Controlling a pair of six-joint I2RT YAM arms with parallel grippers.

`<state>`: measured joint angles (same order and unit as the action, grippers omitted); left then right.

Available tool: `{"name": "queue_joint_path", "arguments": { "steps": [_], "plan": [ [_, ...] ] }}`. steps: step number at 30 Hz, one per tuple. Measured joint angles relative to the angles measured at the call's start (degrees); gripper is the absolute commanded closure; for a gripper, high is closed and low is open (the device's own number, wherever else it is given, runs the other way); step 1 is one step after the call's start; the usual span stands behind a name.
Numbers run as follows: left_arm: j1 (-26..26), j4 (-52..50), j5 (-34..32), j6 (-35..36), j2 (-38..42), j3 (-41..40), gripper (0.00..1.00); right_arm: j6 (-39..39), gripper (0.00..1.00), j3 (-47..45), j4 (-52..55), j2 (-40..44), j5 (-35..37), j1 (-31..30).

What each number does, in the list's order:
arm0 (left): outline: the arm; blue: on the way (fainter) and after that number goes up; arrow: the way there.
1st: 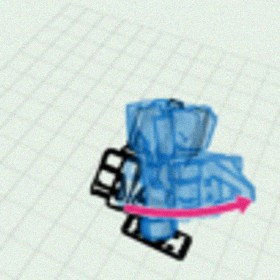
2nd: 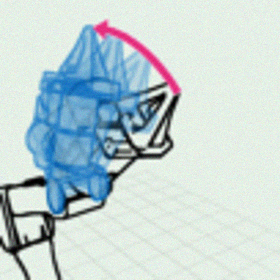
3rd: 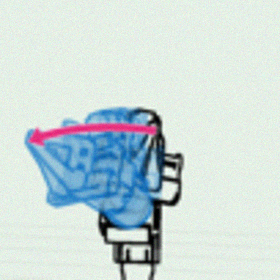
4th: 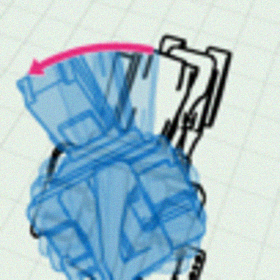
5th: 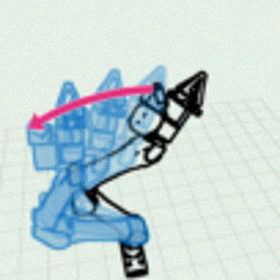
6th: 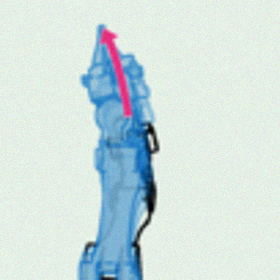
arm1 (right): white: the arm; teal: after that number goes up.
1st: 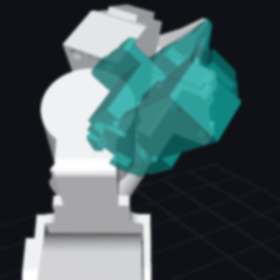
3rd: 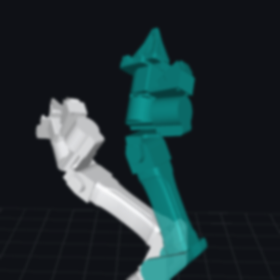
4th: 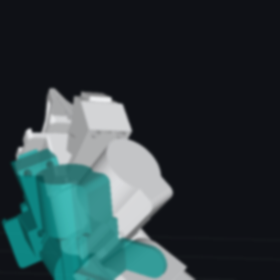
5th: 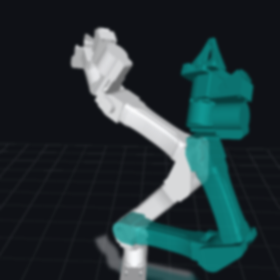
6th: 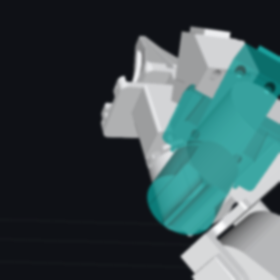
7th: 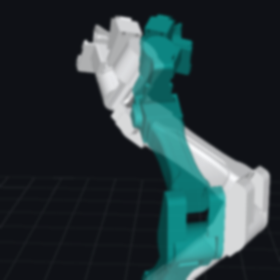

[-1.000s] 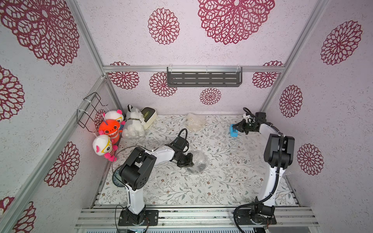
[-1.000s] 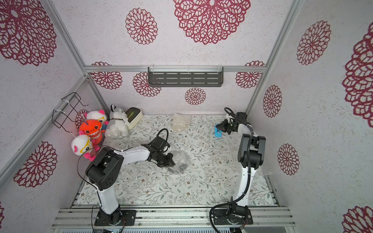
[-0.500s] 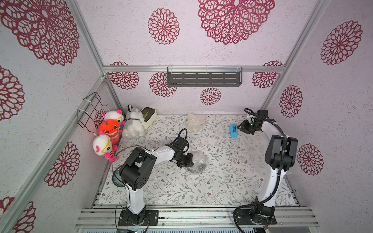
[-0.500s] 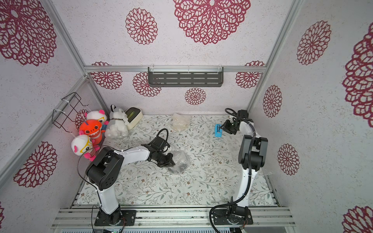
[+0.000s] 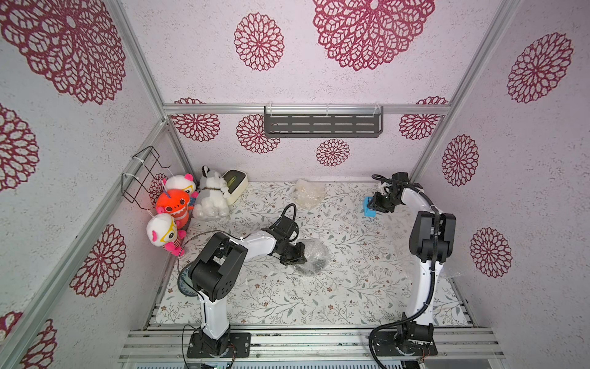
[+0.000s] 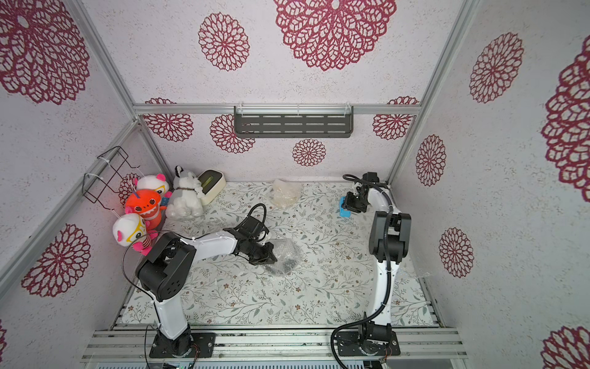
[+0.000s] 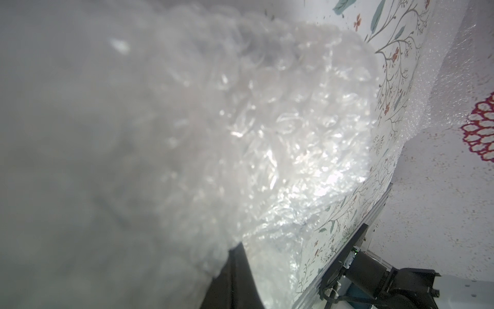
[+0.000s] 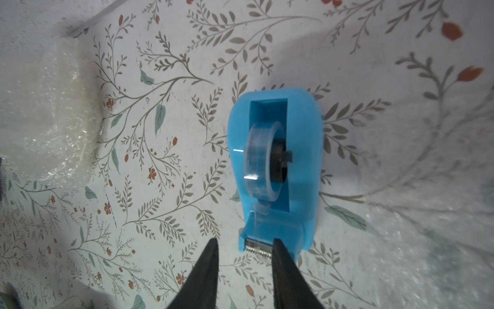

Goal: Wrap dinner plates in bubble wrap
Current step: Pull the tape from the tape cutter.

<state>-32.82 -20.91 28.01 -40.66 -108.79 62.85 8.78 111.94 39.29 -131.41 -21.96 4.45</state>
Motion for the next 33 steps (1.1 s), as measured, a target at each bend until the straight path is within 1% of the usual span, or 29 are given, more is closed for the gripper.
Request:
{"name": "queue_joint_path", "arguments": {
  "steps": [6,11,13,17,19,23,26,33],
  "plan": [
    [0.00,0.00,-0.02,0.00,0.00,0.00,1.00,-0.20,0.69,1.38,0.09,-1.16,1.07,-0.09],
    [0.00,0.00,-0.02,0.00,0.00,0.00,1.00,-0.20,0.77,2.75,0.15,-2.49,1.79,-0.35],
    [0.00,0.00,-0.02,0.00,0.00,0.00,1.00,-0.20,0.81,3.26,0.24,-2.97,2.08,-0.52],
    [0.00,0.02,-0.02,0.00,0.00,-0.02,1.00,-0.15,0.95,3.34,0.44,-3.08,2.38,-0.66],
    [0.00,0.02,-0.02,0.00,0.00,0.00,1.00,0.22,1.00,3.28,0.35,-3.08,2.56,-0.66],
    [0.00,0.02,-0.02,0.00,0.00,0.00,1.00,0.00,1.00,2.12,-1.20,-2.73,2.21,-0.61],
    [0.00,0.02,-0.02,0.00,0.00,0.00,1.00,0.04,1.00,-0.74,-3.17,-1.05,1.40,-0.33],
    [0.00,0.02,-0.04,0.00,0.00,-0.02,1.00,0.33,1.00,-10.84,-6.58,6.91,0.09,1.07]
  ]
}}
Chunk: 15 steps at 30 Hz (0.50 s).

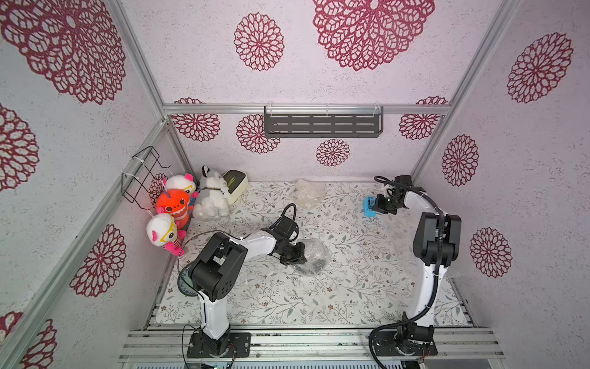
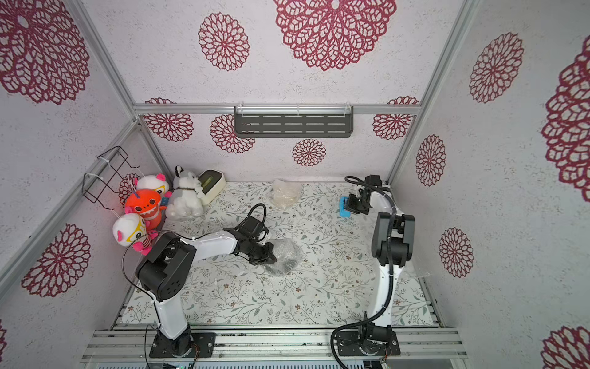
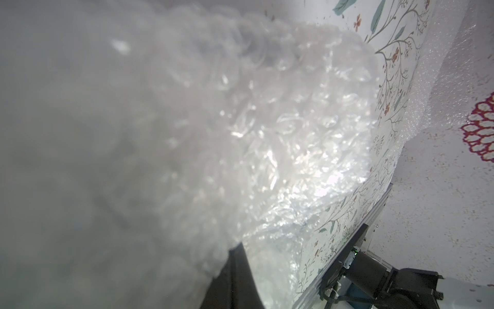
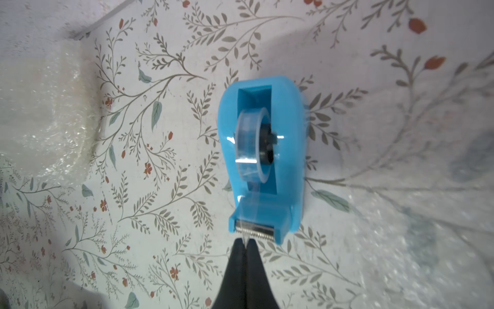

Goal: Wrap dinner plates in bubble wrap
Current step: Pull the tape from the tape cutter.

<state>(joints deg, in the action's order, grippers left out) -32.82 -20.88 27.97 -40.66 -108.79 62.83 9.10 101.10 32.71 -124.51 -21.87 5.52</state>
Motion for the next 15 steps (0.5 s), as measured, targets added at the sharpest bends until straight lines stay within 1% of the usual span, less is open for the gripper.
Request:
{"name": "queue_joint_path", "arguments": {
  "steps": [7,15],
  "plan": [
    [0.00,0.02,0.00,-0.04,0.00,0.00,1.00,1.11,1.00,-12.59,-4.17,8.44,-1.01,0.63],
    [0.00,0.04,0.00,-0.04,0.00,0.00,1.00,2.56,1.00,-28.13,-6.25,22.53,-2.64,0.63]
  ]
}}
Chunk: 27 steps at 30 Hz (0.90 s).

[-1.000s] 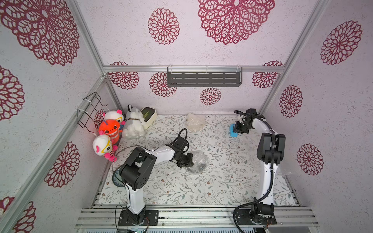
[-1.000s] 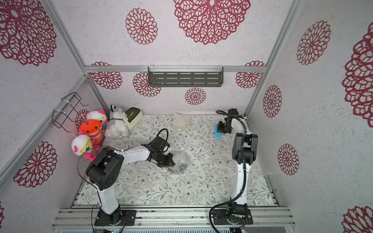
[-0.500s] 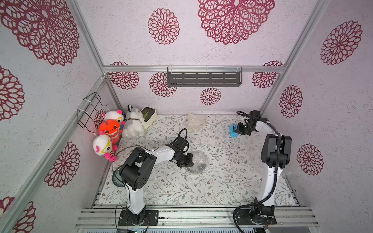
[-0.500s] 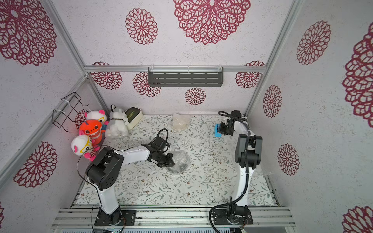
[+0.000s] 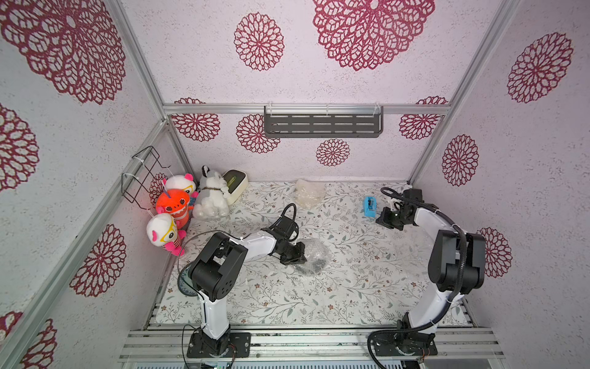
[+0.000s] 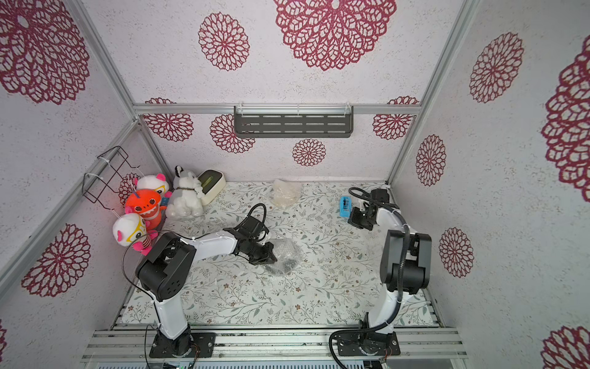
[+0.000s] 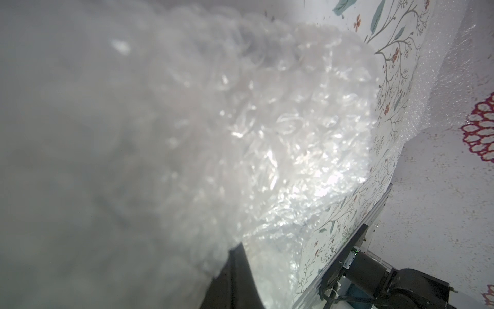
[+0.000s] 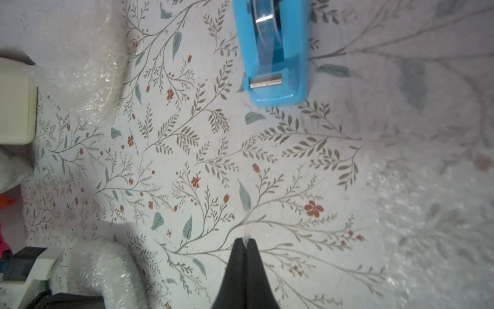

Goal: Wrap dinner plates in bubble wrap
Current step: Pull the tape from the tape cutter, then tear off the tape using the Tape Cutter.

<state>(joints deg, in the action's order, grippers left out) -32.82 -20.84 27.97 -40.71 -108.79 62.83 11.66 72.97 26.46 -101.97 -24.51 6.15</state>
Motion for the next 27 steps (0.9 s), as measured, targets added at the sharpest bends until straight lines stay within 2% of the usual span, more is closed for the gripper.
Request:
{"name": "queue_joint_path", "arguments": {
  "steps": [5,11,19,20,21,24,27],
  "plan": [
    [0.00,0.02,0.00,0.00,0.00,0.00,1.00,0.57,1.00,-7.67,-1.42,4.96,-1.33,0.00],
    [0.00,0.02,0.02,0.00,0.00,0.00,1.00,0.96,1.00,-12.79,-3.08,5.77,-1.86,0.02],
    [0.00,0.11,0.02,-0.02,0.00,-0.02,1.00,3.10,1.00,-15.30,-8.20,-0.52,-1.66,0.02],
    [0.00,0.13,0.02,-0.04,0.00,-0.04,1.00,3.43,0.93,-15.54,-8.81,-0.79,-1.66,0.07],
    [0.00,0.15,0.04,-0.04,0.00,-0.04,1.00,3.61,0.80,-15.80,-9.14,-0.70,-1.68,0.07],
    [0.00,0.22,0.04,-0.04,0.00,-0.07,1.00,4.28,0.58,-17.73,-8.15,1.84,-1.55,0.07],
    [0.02,0.24,0.09,-0.04,0.00,-0.07,1.00,4.35,0.48,-20.94,-5.16,7.19,0.72,0.04]
  ]
}}
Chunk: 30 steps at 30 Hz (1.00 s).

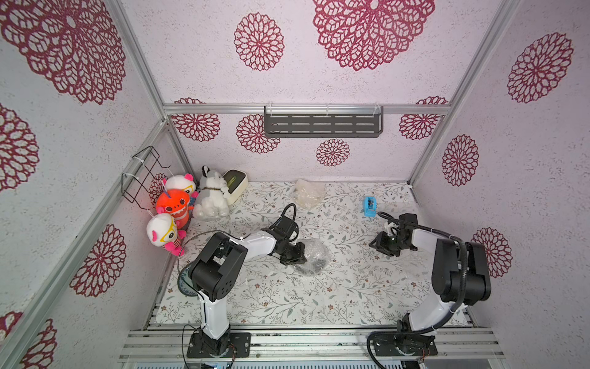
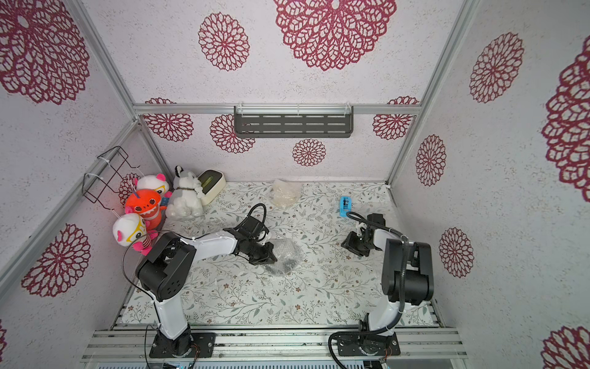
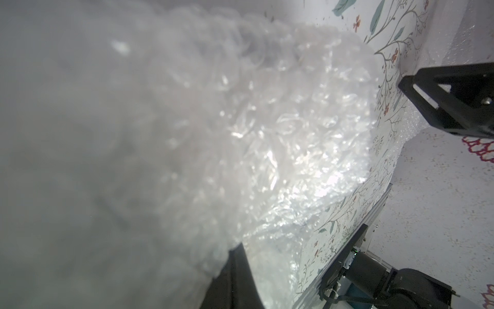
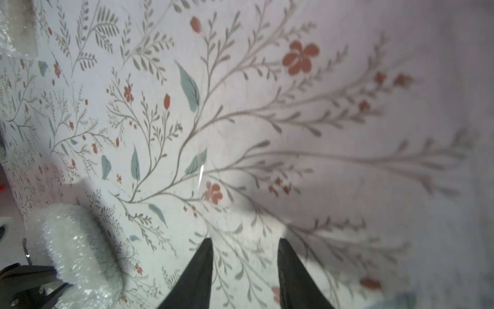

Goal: Wrap dinner plates in bubble wrap
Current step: Tear off the tape using the Tape Cutter.

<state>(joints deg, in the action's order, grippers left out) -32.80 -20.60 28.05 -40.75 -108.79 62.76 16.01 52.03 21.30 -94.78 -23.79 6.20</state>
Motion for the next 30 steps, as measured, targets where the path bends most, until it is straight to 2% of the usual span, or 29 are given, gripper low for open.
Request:
{"name": "queue_joint_path", "arguments": {
  "steps": [1,2,5,8,11,16,20,23,30],
  "plan": [
    [0.00,0.00,0.00,0.02,0.00,0.00,1.00,0.07,0.35,-0.74,0.87,1.86,0.81,0.00],
    [0.00,-0.02,0.02,0.04,0.00,0.00,1.00,0.26,0.32,-1.46,1.81,4.22,1.90,-0.02],
    [0.02,-0.07,0.09,0.15,0.00,0.00,1.00,-0.92,0.32,-1.84,2.78,9.64,3.91,-0.02],
    [0.02,-0.04,0.15,0.20,-0.04,0.00,1.00,-2.71,0.34,1.07,2.12,9.64,4.11,0.00],
    [0.07,-0.02,0.24,0.17,-0.09,0.00,1.00,-5.07,0.40,7.06,-1.38,3.19,3.34,0.22],
    [0.09,-0.02,0.26,0.13,-0.09,0.00,1.00,-8.22,0.50,19.02,-6.62,-12.98,0.20,0.94],
    [0.09,-0.04,0.20,0.07,-0.09,0.00,1.00,-9.53,0.54,27.65,-7.45,-23.50,-2.62,1.33],
    [0.09,-0.09,0.15,0.00,-0.09,0.00,1.00,-9.62,0.56,30.99,-7.56,-27.26,-4.07,1.38],
    [0.09,-0.63,0.13,0.02,-0.37,0.48,1.00,-10.54,0.66,34.42,-7.28,-29.42,-8.55,1.53]
  ]
}}
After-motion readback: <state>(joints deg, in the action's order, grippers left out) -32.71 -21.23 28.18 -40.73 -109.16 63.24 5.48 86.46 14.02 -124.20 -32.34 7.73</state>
